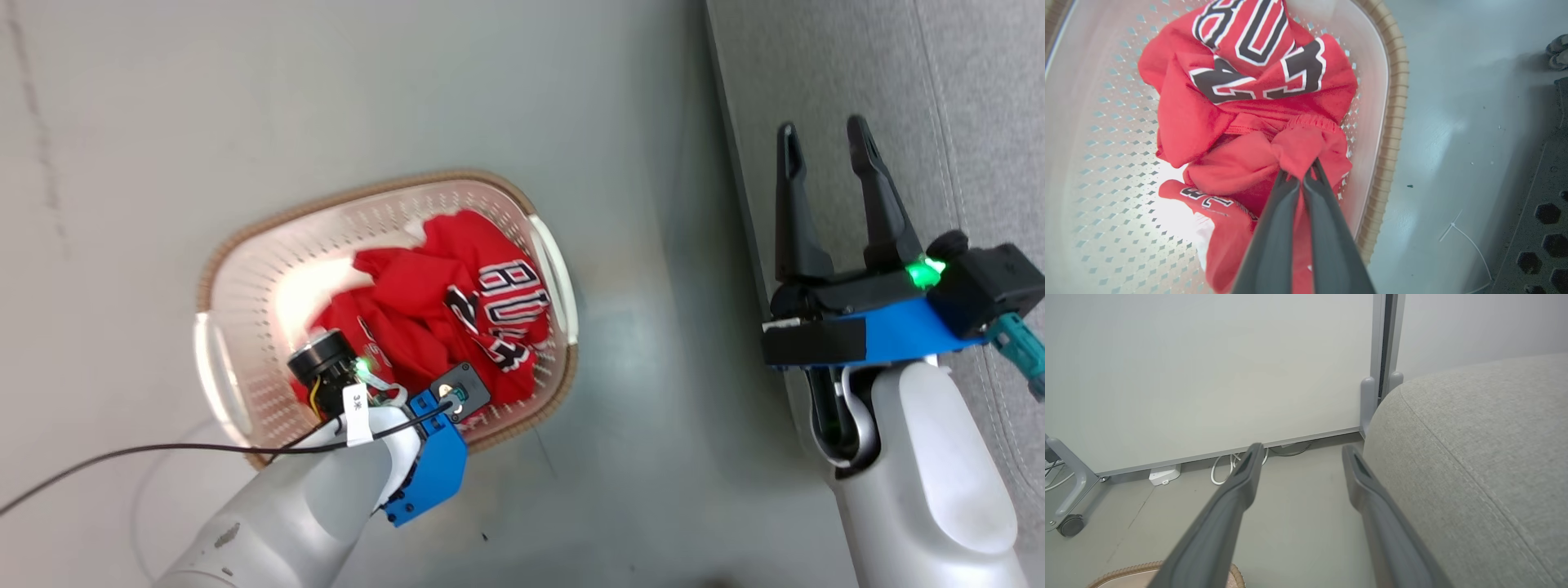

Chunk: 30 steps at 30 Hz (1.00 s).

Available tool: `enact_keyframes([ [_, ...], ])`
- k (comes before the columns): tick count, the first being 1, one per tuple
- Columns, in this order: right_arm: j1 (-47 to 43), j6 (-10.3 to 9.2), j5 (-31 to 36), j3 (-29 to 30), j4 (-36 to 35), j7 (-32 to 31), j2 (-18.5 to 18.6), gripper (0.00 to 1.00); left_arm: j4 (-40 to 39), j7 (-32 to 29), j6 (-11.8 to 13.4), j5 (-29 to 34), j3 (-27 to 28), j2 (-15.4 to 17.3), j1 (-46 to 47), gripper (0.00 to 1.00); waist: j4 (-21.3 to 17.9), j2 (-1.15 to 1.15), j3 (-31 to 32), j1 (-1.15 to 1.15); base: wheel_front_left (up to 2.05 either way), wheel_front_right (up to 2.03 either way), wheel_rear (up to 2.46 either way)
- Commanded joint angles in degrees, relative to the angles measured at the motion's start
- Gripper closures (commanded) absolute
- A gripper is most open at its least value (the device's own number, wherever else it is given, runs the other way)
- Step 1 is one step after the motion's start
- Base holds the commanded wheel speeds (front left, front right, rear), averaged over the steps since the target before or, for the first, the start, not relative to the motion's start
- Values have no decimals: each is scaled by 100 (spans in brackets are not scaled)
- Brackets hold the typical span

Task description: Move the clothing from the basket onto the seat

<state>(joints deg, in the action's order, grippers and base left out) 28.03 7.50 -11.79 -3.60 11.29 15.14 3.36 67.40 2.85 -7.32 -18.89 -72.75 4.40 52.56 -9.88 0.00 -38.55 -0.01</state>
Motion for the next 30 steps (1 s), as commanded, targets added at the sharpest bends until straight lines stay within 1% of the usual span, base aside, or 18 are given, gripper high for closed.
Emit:
enact_keyframes([
  [1,-101,-2,28,17,28,2,58,0,-30,105,-23,-63,-17,-8,-101,100,264,0,348,1,0,0,0],
  [8,-459,-2,136,58,124,2,157,0,-118,716,-23,-537,94,-104,-320,100,550,0,1070,1,0,0,0],
  [14,-741,-2,186,130,186,2,216,0,-304,1069,-13,-895,313,-131,-408,100,727,0,1588,1,0,0,0],
  [19,-964,-2,226,155,216,2,219,0,-634,1201,82,-1081,500,-144,-486,100,842,0,1968,1,0,0,0],
  [22,-1108,-2,244,167,251,2,208,0,-913,1234,207,-1145,598,-147,-546,100,893,0,2192,1,0,0,0],
  [30,-1567,-2,307,249,336,2,157,0,-1766,1240,379,-1392,1102,-142,-691,100,1040,0,2802,1,0,0,0],
])
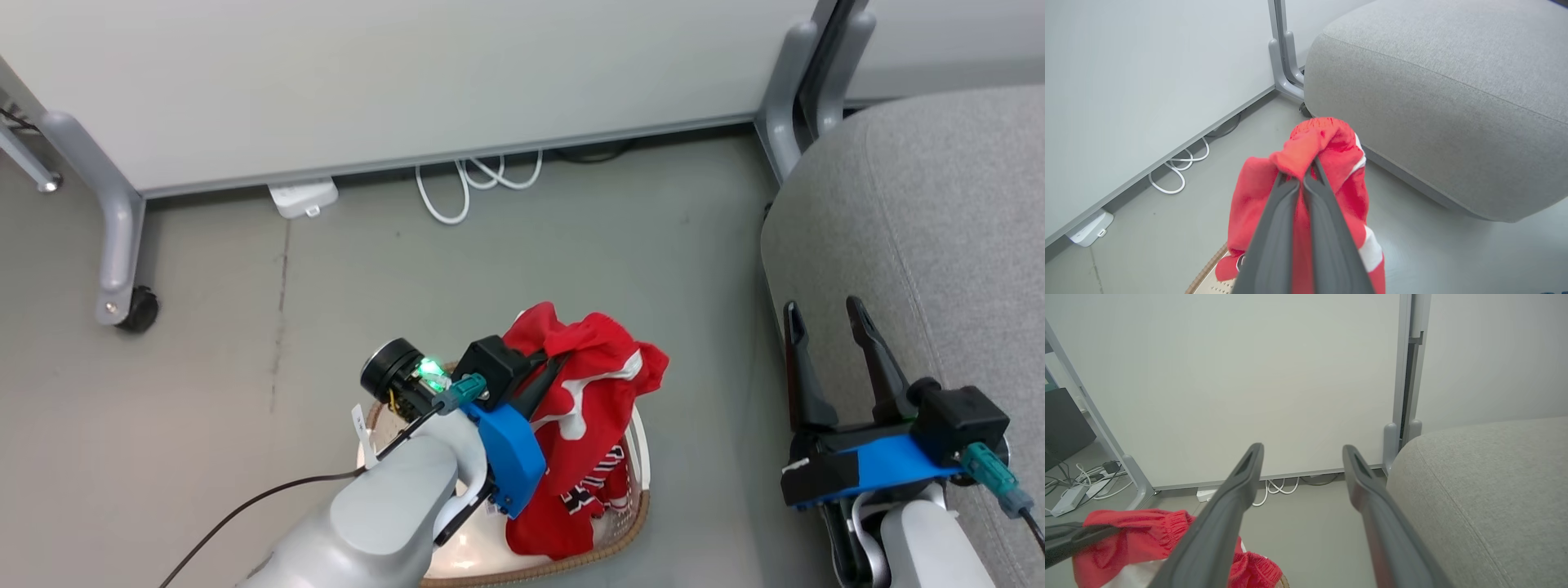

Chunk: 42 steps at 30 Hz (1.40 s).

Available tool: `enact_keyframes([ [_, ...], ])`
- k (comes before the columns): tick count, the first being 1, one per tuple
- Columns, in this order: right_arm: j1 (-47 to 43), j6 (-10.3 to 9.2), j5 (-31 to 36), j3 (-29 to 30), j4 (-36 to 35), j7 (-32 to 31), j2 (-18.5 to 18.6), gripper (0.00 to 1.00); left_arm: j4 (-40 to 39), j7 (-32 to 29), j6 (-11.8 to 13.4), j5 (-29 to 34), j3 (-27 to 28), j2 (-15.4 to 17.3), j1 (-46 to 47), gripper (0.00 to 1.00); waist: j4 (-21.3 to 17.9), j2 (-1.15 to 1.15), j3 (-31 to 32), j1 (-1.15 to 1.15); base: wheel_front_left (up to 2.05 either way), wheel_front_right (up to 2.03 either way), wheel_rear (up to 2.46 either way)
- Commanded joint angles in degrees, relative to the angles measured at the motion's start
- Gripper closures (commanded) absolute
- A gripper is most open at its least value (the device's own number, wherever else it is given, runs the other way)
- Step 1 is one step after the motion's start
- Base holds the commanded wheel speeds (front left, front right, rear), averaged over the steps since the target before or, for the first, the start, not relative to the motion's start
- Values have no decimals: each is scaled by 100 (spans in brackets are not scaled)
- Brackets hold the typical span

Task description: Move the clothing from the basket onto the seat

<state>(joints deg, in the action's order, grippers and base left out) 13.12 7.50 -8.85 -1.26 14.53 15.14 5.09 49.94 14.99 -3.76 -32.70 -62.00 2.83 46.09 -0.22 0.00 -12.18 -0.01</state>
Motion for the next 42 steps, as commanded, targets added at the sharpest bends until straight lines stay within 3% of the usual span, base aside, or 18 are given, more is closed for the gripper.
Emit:
enact_keyframes([
  [1,-133,-2,18,19,19,2,-25,0,-129,25,45,-31,76,13,-39,100,86,0,233,1,0,0,0],
  [17,-768,-2,89,7,126,2,-162,0,-1442,18,292,-182,250,11,175,100,190,0,1146,1,0,0,0],
  [32,-888,-2,117,-6,46,2,-205,0,-1569,-50,369,-243,254,59,442,100,183,0,1308,1,0,0,0],
  [42,-863,-1,184,-385,-318,2,-120,0,-1542,-44,405,-283,255,127,431,100,179,0,1271,1,0,0,0],
])
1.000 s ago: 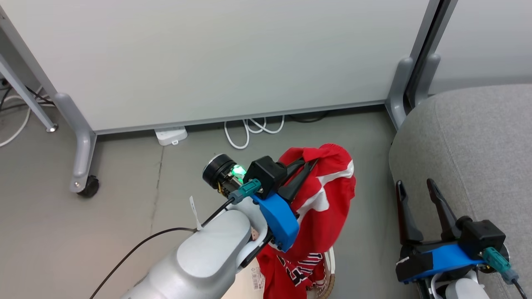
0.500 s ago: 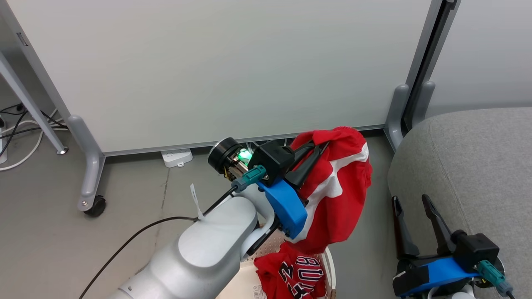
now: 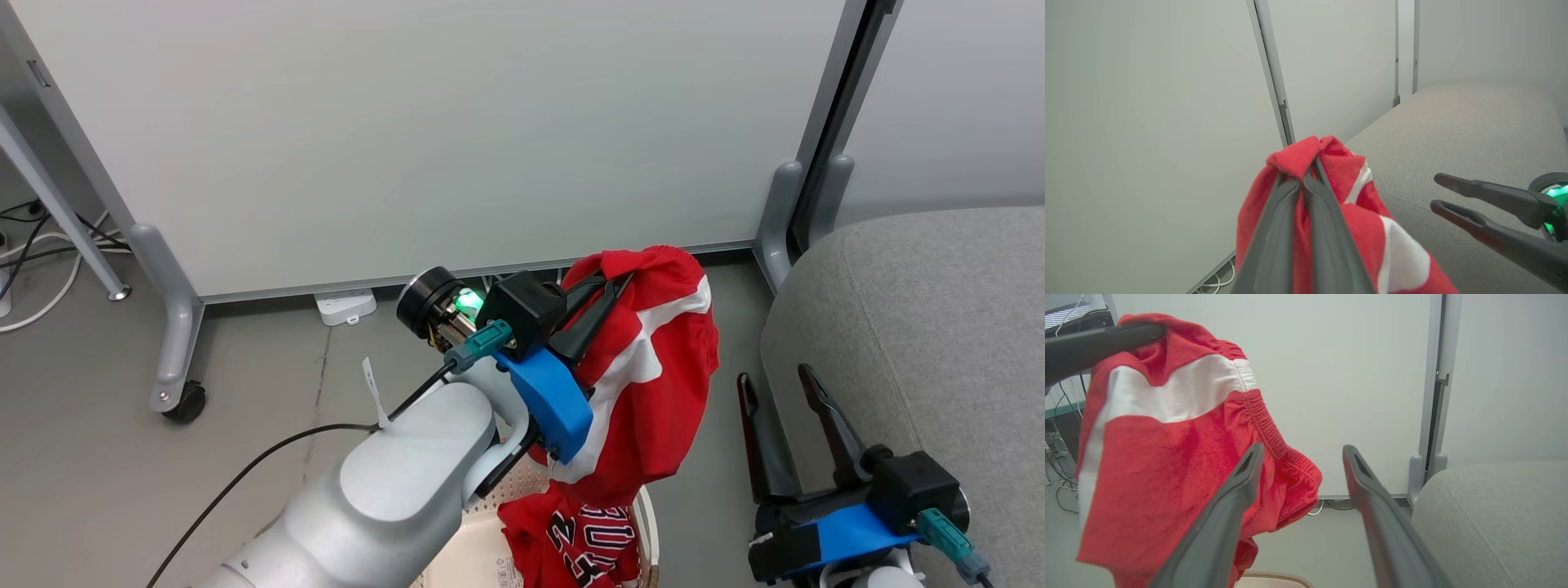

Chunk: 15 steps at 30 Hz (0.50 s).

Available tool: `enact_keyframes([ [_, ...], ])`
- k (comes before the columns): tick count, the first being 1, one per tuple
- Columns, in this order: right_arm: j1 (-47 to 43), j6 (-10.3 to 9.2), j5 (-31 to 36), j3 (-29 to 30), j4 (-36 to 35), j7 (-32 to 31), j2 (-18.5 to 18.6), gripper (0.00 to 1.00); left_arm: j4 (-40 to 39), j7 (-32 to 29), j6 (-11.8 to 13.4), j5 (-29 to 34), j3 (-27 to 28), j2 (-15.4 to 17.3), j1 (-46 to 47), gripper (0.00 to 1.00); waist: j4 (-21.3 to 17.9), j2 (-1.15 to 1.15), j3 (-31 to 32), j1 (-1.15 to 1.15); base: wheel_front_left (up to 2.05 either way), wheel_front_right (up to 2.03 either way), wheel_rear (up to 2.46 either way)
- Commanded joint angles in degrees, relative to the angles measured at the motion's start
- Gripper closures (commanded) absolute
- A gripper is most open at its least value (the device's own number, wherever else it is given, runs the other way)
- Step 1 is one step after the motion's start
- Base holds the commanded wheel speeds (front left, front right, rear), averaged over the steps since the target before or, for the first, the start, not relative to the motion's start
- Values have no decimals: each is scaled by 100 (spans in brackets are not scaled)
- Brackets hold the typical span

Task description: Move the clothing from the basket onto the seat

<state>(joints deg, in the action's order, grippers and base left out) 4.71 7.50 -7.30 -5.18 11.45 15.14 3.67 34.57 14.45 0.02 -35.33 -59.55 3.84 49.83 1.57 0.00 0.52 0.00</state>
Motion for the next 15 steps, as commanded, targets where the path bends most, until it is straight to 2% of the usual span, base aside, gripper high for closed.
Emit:
enact_keyframes([
  [1,-20,-1,30,-54,-65,2,42,0,-2,11,28,-25,9,30,61,100,3,0,-4,0,0,0,0],
  [9,-4,-2,-64,-603,-585,2,164,0,35,22,39,-32,-3,48,71,100,14,0,-46,0,0,0,0],
  [15,140,-2,-114,-1001,-691,2,203,0,48,29,51,-34,-22,42,118,100,32,0,-111,0,0,0,0],
])
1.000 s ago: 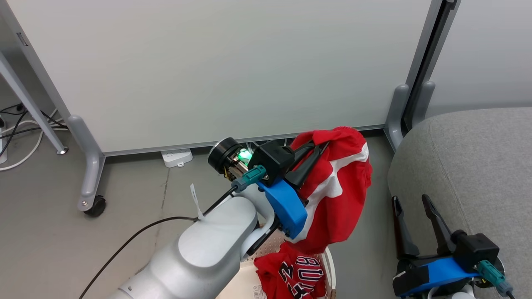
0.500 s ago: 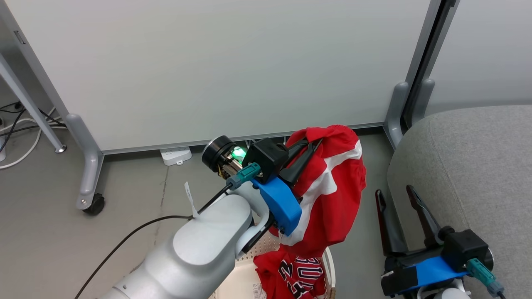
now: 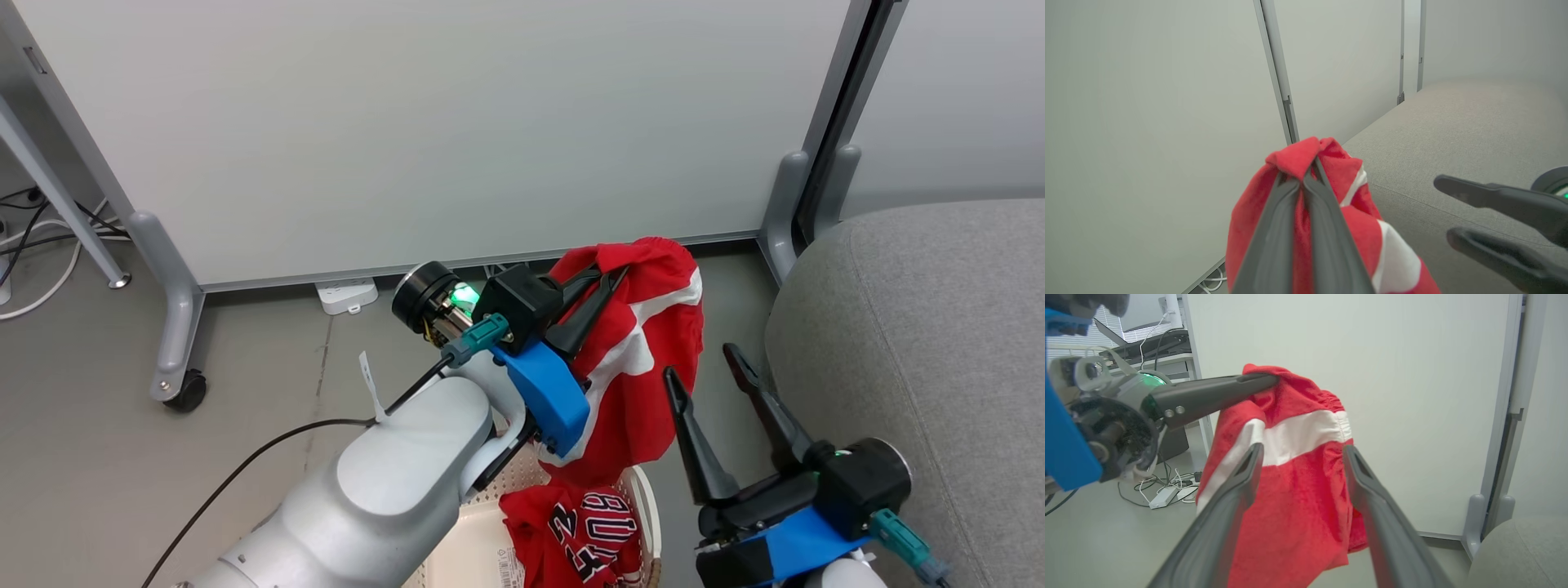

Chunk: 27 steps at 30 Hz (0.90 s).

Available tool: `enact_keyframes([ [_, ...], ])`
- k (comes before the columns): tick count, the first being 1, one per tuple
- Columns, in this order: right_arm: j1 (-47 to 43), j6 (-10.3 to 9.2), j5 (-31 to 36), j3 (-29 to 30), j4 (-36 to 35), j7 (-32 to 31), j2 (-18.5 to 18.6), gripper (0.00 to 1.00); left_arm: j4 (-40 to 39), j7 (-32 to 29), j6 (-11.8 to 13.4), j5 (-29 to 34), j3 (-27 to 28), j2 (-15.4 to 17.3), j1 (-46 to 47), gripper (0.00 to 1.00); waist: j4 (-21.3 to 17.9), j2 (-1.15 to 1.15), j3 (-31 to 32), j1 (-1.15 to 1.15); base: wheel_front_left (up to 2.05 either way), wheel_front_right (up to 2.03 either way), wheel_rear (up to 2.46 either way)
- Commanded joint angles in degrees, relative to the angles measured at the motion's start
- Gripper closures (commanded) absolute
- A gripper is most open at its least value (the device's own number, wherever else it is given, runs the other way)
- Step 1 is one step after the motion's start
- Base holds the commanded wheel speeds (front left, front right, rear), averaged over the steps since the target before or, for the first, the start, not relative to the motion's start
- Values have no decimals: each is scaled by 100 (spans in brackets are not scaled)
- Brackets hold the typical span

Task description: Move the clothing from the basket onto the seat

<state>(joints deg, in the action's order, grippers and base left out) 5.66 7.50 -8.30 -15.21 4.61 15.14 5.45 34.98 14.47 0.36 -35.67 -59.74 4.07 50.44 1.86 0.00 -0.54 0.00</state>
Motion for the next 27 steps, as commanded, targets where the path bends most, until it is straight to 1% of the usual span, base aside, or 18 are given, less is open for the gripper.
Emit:
enact_keyframes([
  [1,74,-2,-22,-56,9,1,21,0,11,28,16,3,-14,16,65,100,9,0,-17,0,0,0,0],
  [6,253,-2,39,-345,217,2,55,0,12,25,17,0,-50,-10,130,100,45,0,-69,0,0,0,0],
  [14,726,-2,136,-706,883,1,97,0,19,32,28,-10,-98,-36,182,100,62,0,-132,0,0,0,0],
  [27,1446,-2,311,-815,1985,1,-12,0,0,36,42,-44,-195,-70,287,100,98,0,-261,0,0,0,0],
])
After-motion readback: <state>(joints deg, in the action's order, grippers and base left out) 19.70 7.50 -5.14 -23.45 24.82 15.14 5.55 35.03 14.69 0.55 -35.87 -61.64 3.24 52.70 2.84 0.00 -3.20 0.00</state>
